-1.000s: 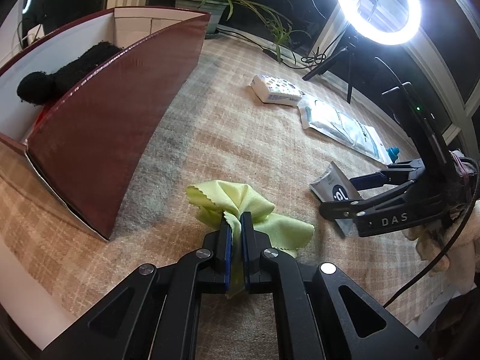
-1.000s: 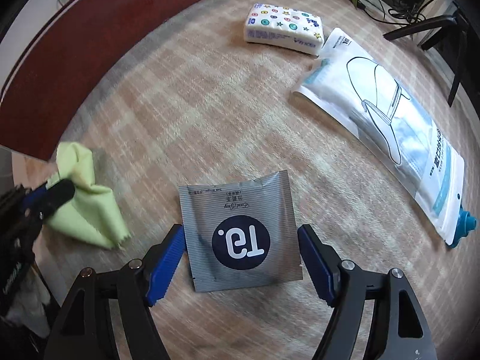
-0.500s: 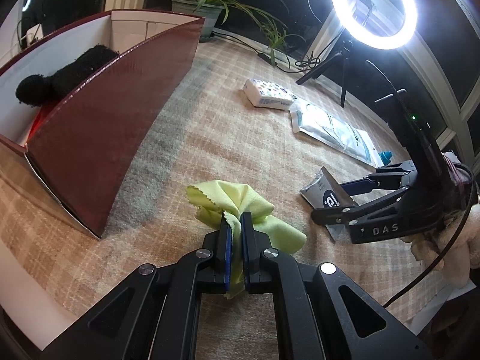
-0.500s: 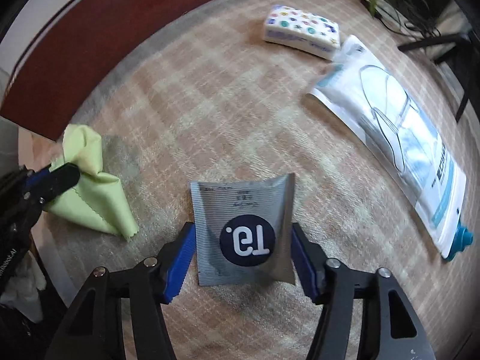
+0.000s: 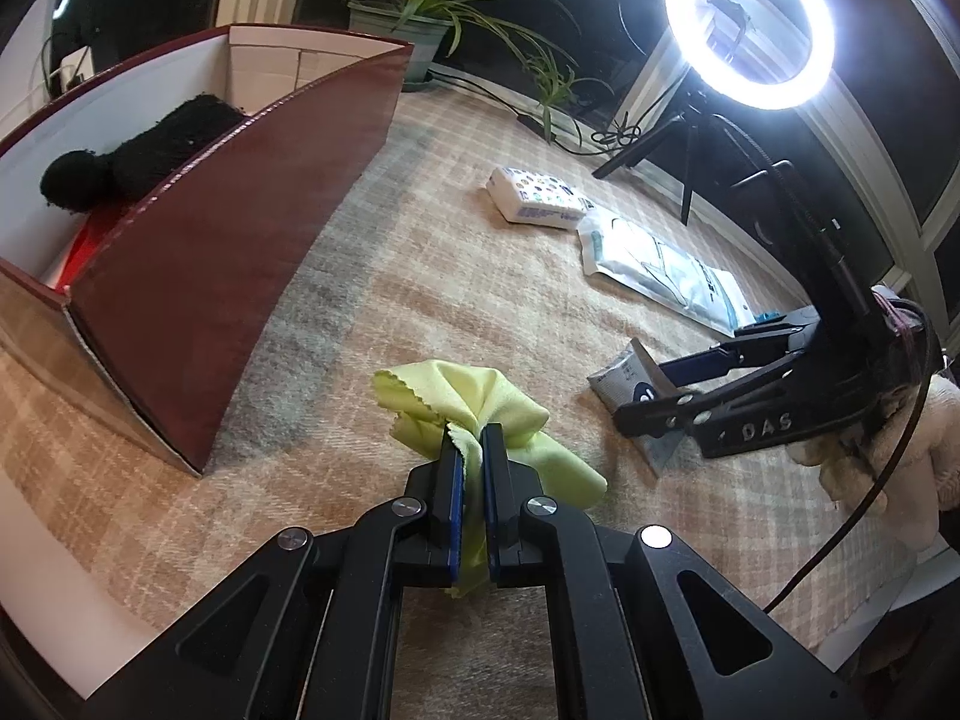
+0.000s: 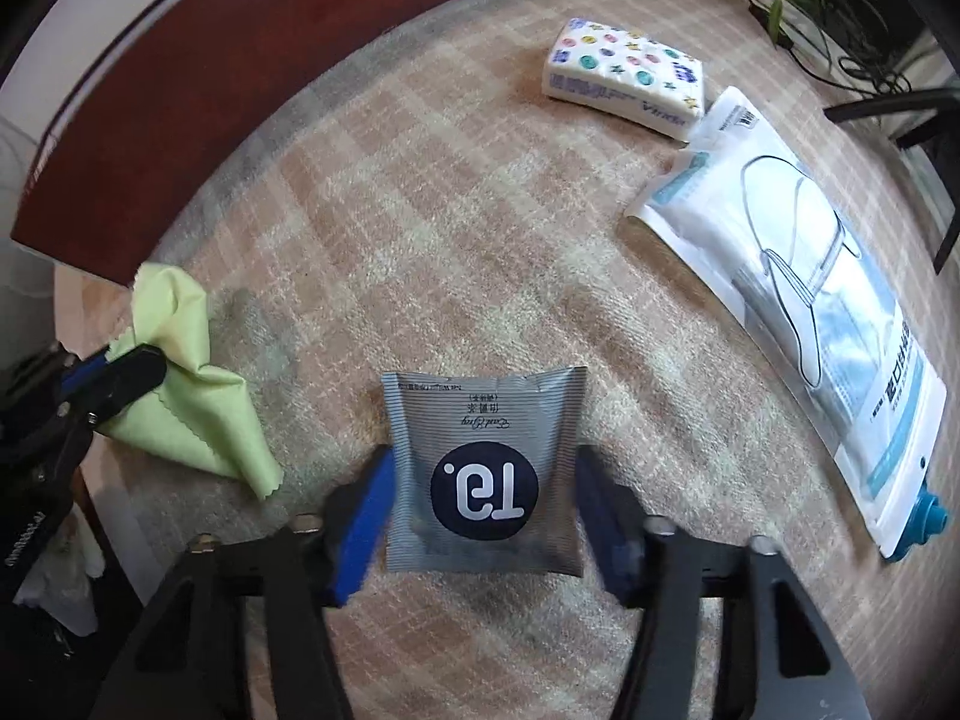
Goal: Organize soft objects
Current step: 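Lift the cloth with the left gripper while the right gripper closes on the grey sachet, then carry the cloth and sachet over the box and open both grippers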
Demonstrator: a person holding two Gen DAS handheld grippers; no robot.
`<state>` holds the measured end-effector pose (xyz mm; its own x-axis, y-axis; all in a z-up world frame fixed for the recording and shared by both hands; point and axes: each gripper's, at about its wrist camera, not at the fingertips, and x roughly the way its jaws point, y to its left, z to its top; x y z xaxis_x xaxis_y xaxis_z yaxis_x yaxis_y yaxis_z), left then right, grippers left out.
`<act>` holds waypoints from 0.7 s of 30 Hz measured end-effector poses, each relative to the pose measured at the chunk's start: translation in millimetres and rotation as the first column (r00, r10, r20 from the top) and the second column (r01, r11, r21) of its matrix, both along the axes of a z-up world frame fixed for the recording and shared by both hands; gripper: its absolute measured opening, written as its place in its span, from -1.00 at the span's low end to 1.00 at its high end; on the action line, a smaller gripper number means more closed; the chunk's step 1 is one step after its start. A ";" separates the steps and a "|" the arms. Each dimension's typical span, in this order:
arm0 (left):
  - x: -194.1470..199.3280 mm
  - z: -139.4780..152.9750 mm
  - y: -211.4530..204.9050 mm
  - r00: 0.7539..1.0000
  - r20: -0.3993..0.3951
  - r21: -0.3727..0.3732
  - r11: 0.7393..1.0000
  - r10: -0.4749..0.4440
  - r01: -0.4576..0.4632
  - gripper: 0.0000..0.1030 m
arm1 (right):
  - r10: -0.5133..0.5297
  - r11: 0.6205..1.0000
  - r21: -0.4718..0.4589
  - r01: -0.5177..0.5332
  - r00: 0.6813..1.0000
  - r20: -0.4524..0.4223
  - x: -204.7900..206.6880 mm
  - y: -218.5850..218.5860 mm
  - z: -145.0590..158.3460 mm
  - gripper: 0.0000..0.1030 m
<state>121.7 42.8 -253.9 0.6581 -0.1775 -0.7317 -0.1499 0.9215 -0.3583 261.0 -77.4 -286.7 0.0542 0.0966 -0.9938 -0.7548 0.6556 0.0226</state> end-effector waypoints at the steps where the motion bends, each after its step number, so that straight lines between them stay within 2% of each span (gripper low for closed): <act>1: -0.2 0.6 1.0 1.000 0.001 0.000 1.000 0.003 -0.003 -0.92 | -0.008 1.000 0.009 0.008 1.000 -0.006 3.1 -1.5 1.1 -0.06; 8: 1.3 0.4 1.9 1.000 0.003 0.003 1.000 0.001 -0.001 -0.92 | -0.026 1.000 0.015 0.026 1.000 -0.015 8.5 -6.0 6.7 -0.07; 14: 2.8 4.5 2.3 1.000 0.011 -0.001 1.000 -0.005 0.005 -0.92 | -0.035 0.999 0.032 0.036 0.999 -0.014 -3.8 -14.1 3.6 -0.07; 21: 2.1 21.2 4.0 0.999 0.047 -0.007 1.000 -0.007 0.008 -0.92 | -0.056 0.996 0.063 0.055 0.998 0.014 -8.1 -26.2 32.4 -0.07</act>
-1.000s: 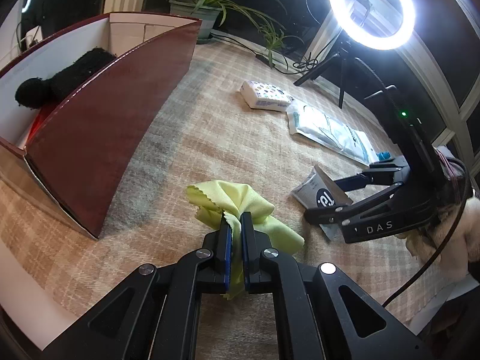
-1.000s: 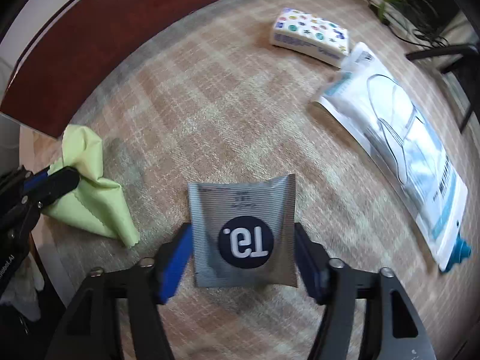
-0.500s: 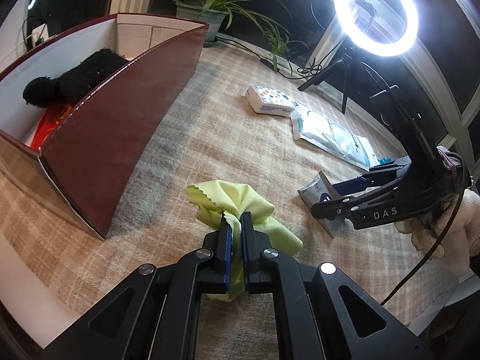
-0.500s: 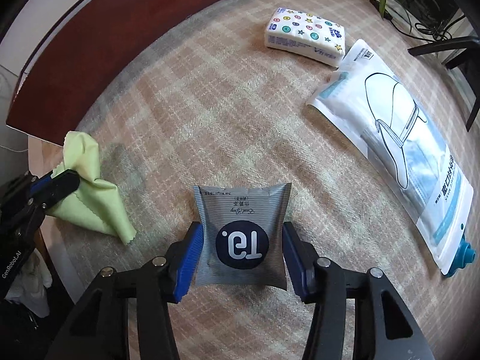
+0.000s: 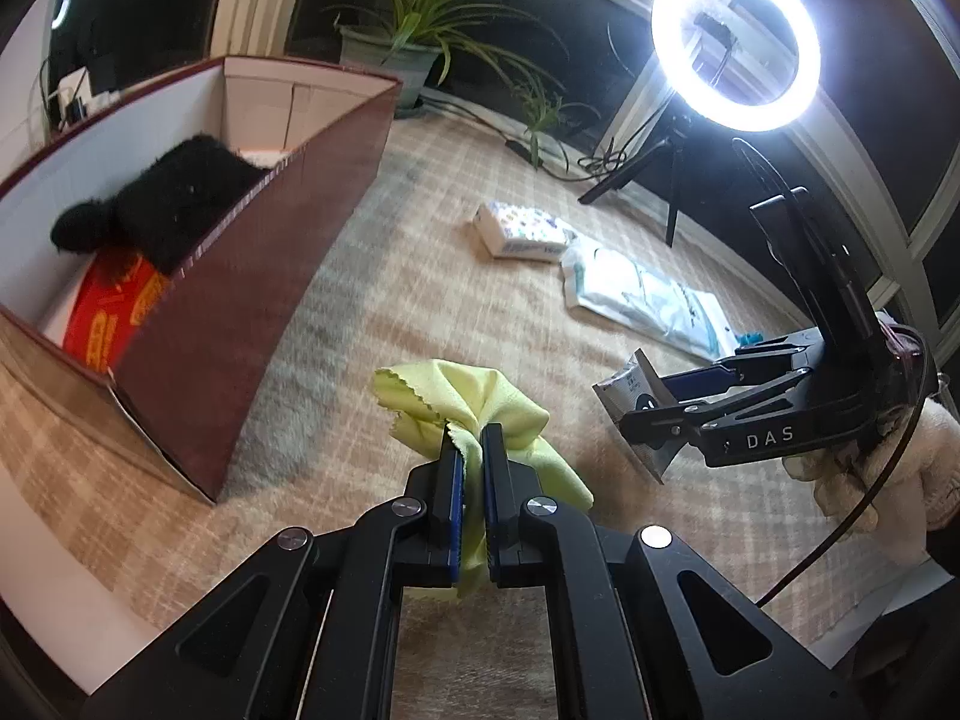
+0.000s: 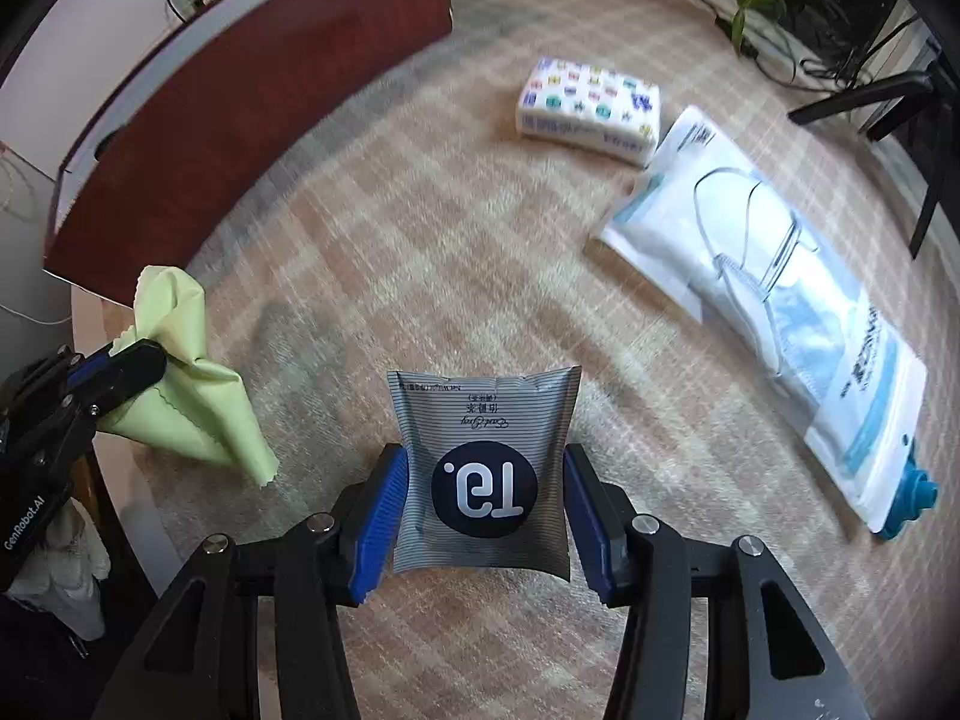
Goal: Organize soft objects
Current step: 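Carry the cloth and sachet over the box and open both grippers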
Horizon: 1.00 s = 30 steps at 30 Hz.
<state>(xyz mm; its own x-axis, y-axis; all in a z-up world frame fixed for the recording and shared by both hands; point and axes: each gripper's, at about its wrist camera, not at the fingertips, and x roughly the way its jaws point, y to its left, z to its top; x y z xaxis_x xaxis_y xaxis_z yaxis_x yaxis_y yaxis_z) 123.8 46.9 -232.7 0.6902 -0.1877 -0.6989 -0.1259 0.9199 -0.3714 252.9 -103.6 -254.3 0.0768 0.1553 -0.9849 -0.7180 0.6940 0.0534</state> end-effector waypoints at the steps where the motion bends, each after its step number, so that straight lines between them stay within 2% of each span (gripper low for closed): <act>1: 0.0 3.5 0.7 1.000 0.006 -0.004 1.000 -0.001 0.001 -0.92 | 0.000 1.000 0.003 0.000 1.000 0.007 -0.3 -0.7 5.2 -0.08; 11: -6.0 56.1 17.4 0.994 0.109 -0.007 1.000 0.003 -0.002 -0.92 | -0.009 0.993 0.121 -0.001 0.997 0.080 -4.5 3.5 74.7 -0.08; 15: -8.9 80.5 41.8 0.987 0.154 0.003 0.999 0.035 -0.036 -0.92 | -0.002 0.981 0.193 -0.021 0.993 0.122 -1.8 22.3 105.7 -0.08; 19: -10.6 100.6 74.7 0.976 0.196 0.037 0.994 0.090 -0.099 -0.92 | 0.016 0.968 0.245 -0.056 0.987 0.162 12.4 58.9 115.5 -0.08; 25: -8.3 105.3 127.7 0.964 0.193 0.068 0.978 0.182 -0.198 -0.92 | 0.048 0.946 0.308 -0.106 0.981 0.190 25.5 118.3 135.8 -0.08; 30: 1.0 89.4 158.2 0.967 0.136 0.073 0.971 0.216 -0.227 -0.92 | 0.076 0.936 0.327 -0.128 0.983 0.167 38.0 171.9 131.0 -0.08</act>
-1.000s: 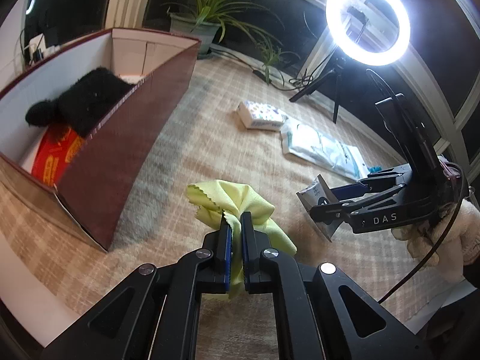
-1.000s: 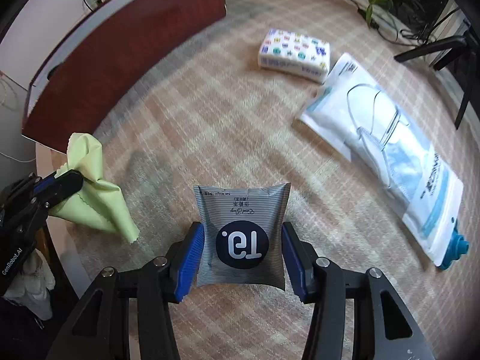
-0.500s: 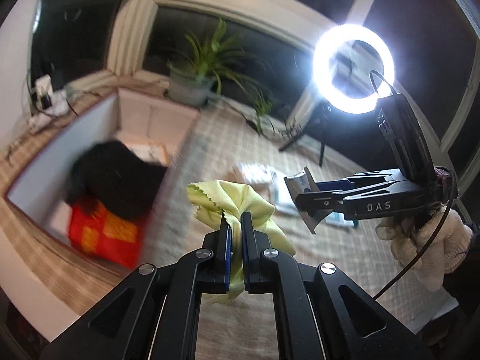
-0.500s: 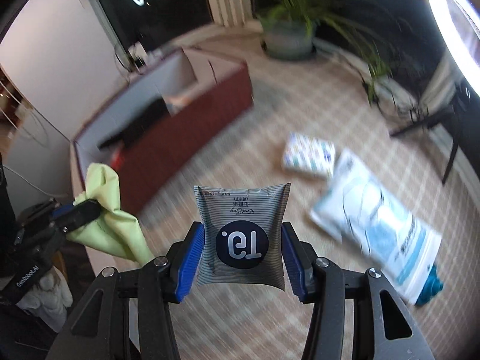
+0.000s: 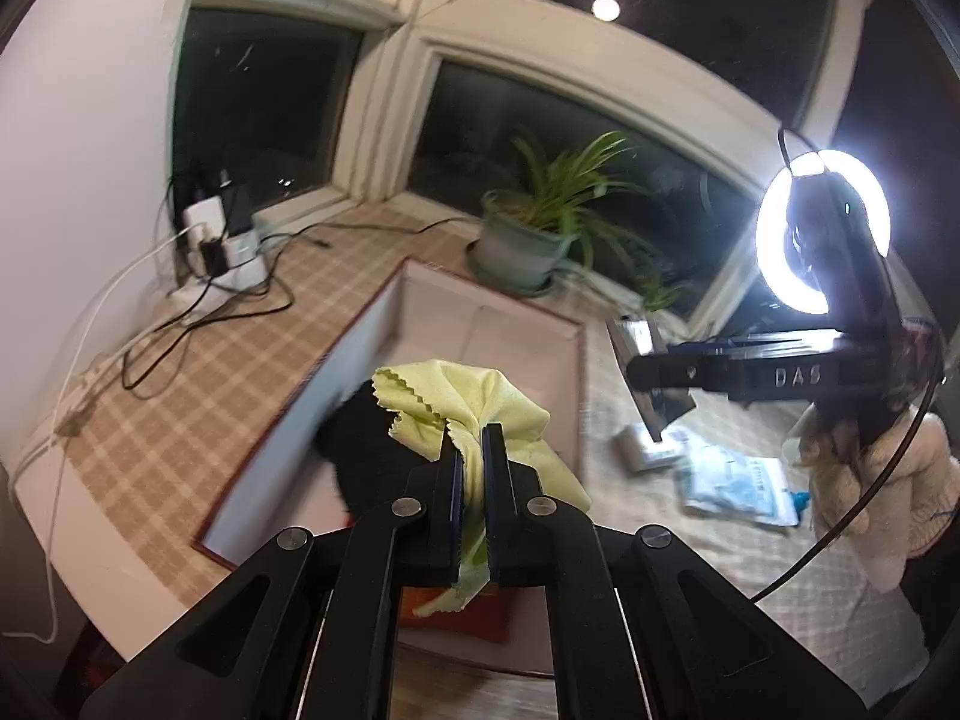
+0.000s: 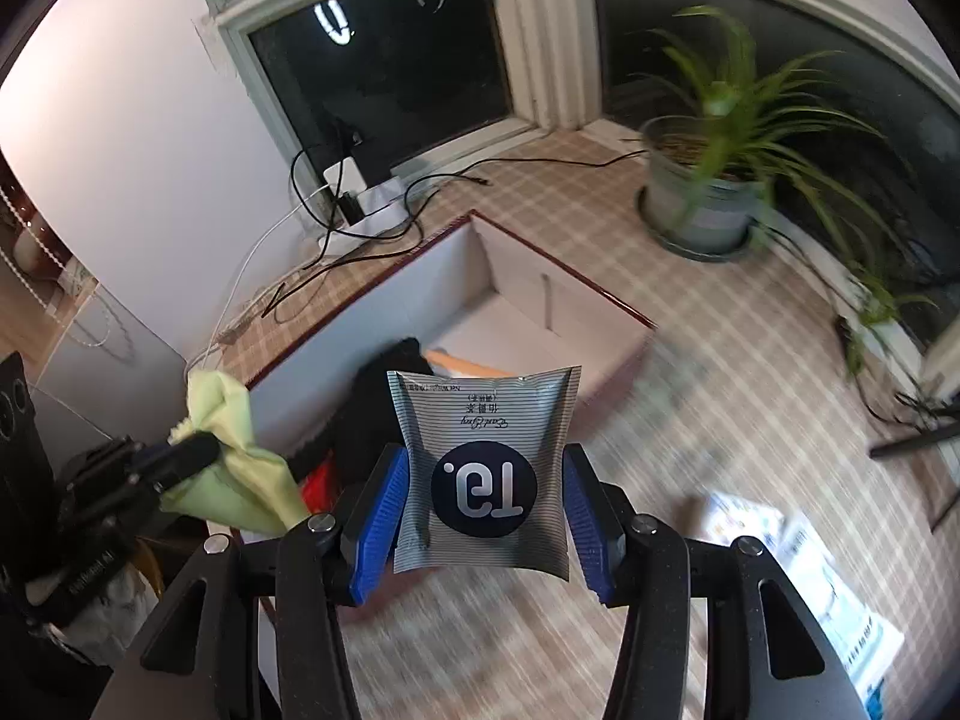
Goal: Organize soft objects
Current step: 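Carry the cloth and sachet over the box and open both grippers, then withdraw both grippers from the box toward the mask packet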
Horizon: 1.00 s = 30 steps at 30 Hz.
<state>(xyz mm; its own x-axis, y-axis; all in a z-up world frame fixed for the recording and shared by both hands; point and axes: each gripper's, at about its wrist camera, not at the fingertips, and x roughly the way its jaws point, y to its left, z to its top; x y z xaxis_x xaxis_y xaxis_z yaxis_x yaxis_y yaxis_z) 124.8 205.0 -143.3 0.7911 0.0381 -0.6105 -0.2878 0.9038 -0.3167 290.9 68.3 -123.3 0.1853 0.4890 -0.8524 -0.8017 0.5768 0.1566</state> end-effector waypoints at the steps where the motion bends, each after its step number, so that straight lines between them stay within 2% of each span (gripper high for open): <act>1: 2.5 -4.1 5.2 1.000 -0.013 -0.006 1.000 -0.001 0.001 -0.92 | 0.006 1.000 -0.003 -0.006 1.000 -0.003 1.6 8.5 -2.0 -0.08; 5: 12.9 -18.6 18.9 0.999 -0.052 -0.023 1.000 -0.011 0.010 -0.92 | 0.022 0.999 -0.024 -0.023 0.999 -0.032 10.4 45.7 -18.5 -0.05; 7: 14.7 -22.4 20.7 0.998 -0.065 -0.026 1.000 -0.012 0.010 -0.89 | 0.029 0.999 -0.044 -0.030 0.999 -0.035 13.3 60.1 -28.7 0.01; 8: 15.9 -24.3 22.7 0.998 -0.070 -0.029 1.000 -0.009 0.007 -0.82 | 0.033 0.998 -0.054 -0.035 0.999 -0.039 14.4 67.2 -34.0 0.12; 9: 17.5 -26.3 25.3 0.997 -0.072 -0.033 0.999 -0.014 0.011 -0.60 | 0.037 0.997 -0.062 -0.039 0.998 -0.044 15.4 71.6 -38.0 0.18; 10: 18.4 -27.6 28.1 0.997 -0.076 -0.039 0.999 -0.012 0.009 -0.30 | 0.041 0.997 -0.069 -0.044 0.998 -0.050 16.4 76.9 -42.7 0.28; 12: 18.4 -28.9 31.6 0.996 -0.086 -0.045 0.999 -0.005 0.001 0.04 | 0.039 0.996 -0.080 -0.044 0.997 -0.062 18.4 83.3 -49.0 0.34; 21: 12.0 -24.2 31.8 0.997 -0.074 -0.043 0.999 0.009 -0.012 0.06 | -0.010 0.999 -0.049 0.007 0.998 -0.060 24.7 76.1 -43.7 0.37; 30: 8.6 -13.8 9.2 0.998 -0.053 -0.047 0.999 -0.016 0.014 0.05 | -0.075 0.997 0.016 0.076 0.995 -0.060 19.2 34.9 -31.9 0.37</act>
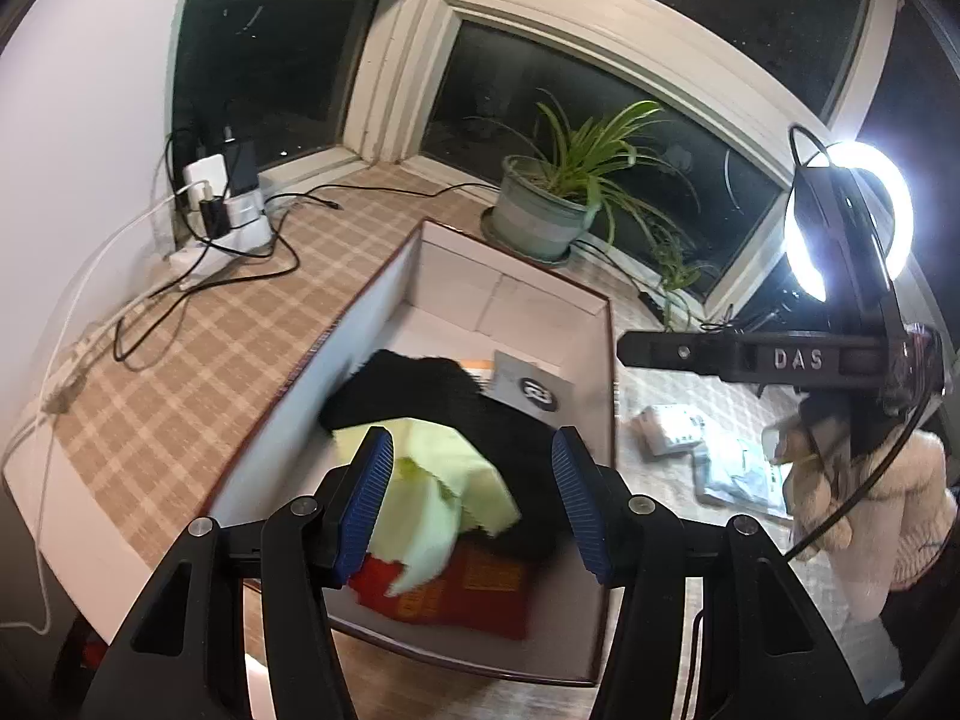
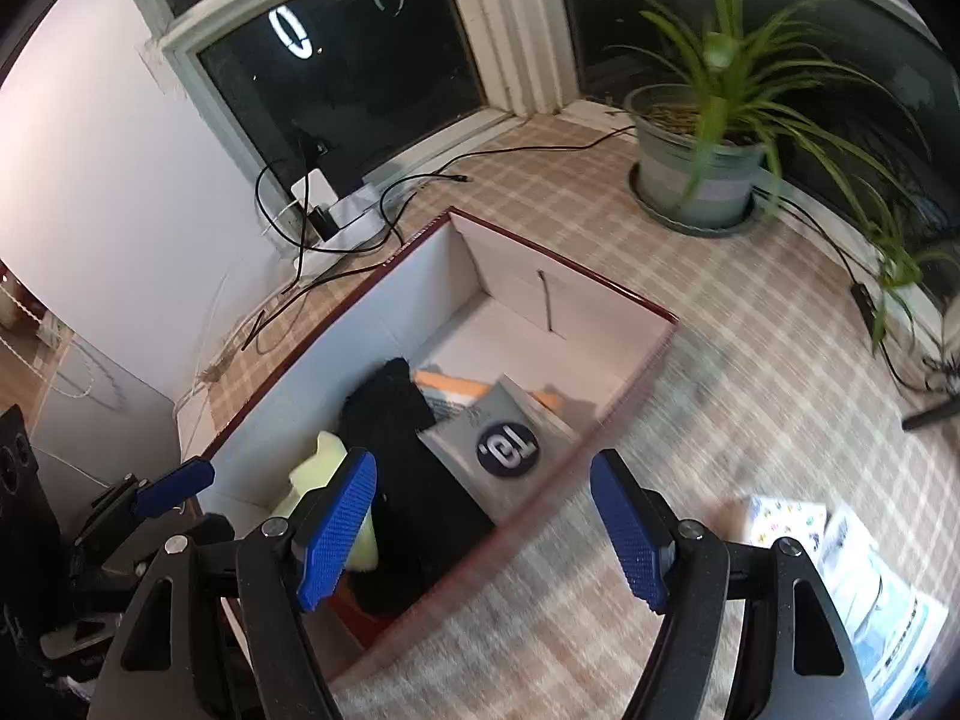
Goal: Organize soft objects
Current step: 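Withdraw both grippers from the box toward the mask packet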
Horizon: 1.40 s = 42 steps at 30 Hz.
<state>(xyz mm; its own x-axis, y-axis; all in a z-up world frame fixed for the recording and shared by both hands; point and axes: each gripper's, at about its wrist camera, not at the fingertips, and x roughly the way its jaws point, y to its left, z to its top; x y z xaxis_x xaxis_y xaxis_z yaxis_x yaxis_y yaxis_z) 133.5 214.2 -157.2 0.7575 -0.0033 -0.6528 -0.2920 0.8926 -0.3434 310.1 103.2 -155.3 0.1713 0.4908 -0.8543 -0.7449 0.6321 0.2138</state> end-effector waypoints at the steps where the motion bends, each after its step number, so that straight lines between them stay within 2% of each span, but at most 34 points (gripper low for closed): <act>1: 0.5 1.0 -3.0 1.000 0.002 -0.003 1.000 -0.003 0.003 0.05 | -0.006 1.000 0.005 0.006 1.000 -0.001 -0.8 -5.3 0.7 0.37; 8: 4.0 7.2 -36.5 0.999 0.014 -0.008 0.999 -0.045 0.046 0.06 | -0.064 0.997 0.034 0.064 0.998 -0.001 -9.9 -62.3 5.5 0.37; 14: 11.2 12.3 -68.4 0.995 0.024 -0.018 0.995 -0.096 0.096 0.05 | -0.153 0.986 0.061 0.154 0.988 -0.025 -13.0 -141.2 8.4 0.37; 20: 34.4 18.4 -110.1 0.980 0.020 -0.023 0.980 -0.199 0.200 0.05 | -0.298 0.950 0.092 0.300 0.954 -0.037 -16.3 -243.8 10.3 0.37; 25: 72.8 23.7 -150.1 0.949 0.006 -0.029 0.949 -0.315 0.315 0.05 | -0.415 0.900 0.118 0.419 0.908 -0.060 -22.1 -328.7 6.4 0.37; 29: 115.3 21.3 -183.9 0.911 -0.026 -0.047 0.911 -0.411 0.410 0.06 | -0.493 0.857 0.129 0.499 0.866 -0.079 -27.4 -388.6 2.2 0.37; 32: 156.6 10.1 -208.1 0.863 -0.064 -0.097 0.863 -0.502 0.495 0.06 | -0.543 0.823 0.144 0.550 0.835 -0.091 -34.3 -425.5 -0.6 0.37; 35: 201.6 -6.2 -227.9 0.826 -0.129 -0.155 0.834 -0.548 0.529 0.05 | -0.583 0.790 0.154 0.593 0.805 -0.109 -40.2 -455.5 -4.7 0.37; 36: 218.2 -12.6 -236.8 0.807 -0.157 -0.166 0.821 -0.569 0.547 0.05 | -0.597 0.779 0.156 0.608 0.794 -0.112 -42.2 -465.6 -5.8 0.37; 40: 267.3 -32.4 -260.1 0.771 -0.249 -0.148 0.809 -0.587 0.568 0.05 | -0.641 0.740 0.168 0.652 0.758 -0.121 -49.3 -494.5 -9.9 0.37; 41: 277.9 -37.5 -265.6 0.757 -0.273 -0.145 0.803 -0.594 0.578 0.05 | -0.651 0.729 0.171 0.663 0.748 -0.127 -51.0 -501.1 -11.9 0.37; 42: 290.4 -43.5 -272.0 0.733 -0.304 -0.144 0.790 -0.609 0.596 0.05 | -0.660 0.721 0.170 0.672 0.740 -0.131 -52.2 -507.0 -13.5 0.36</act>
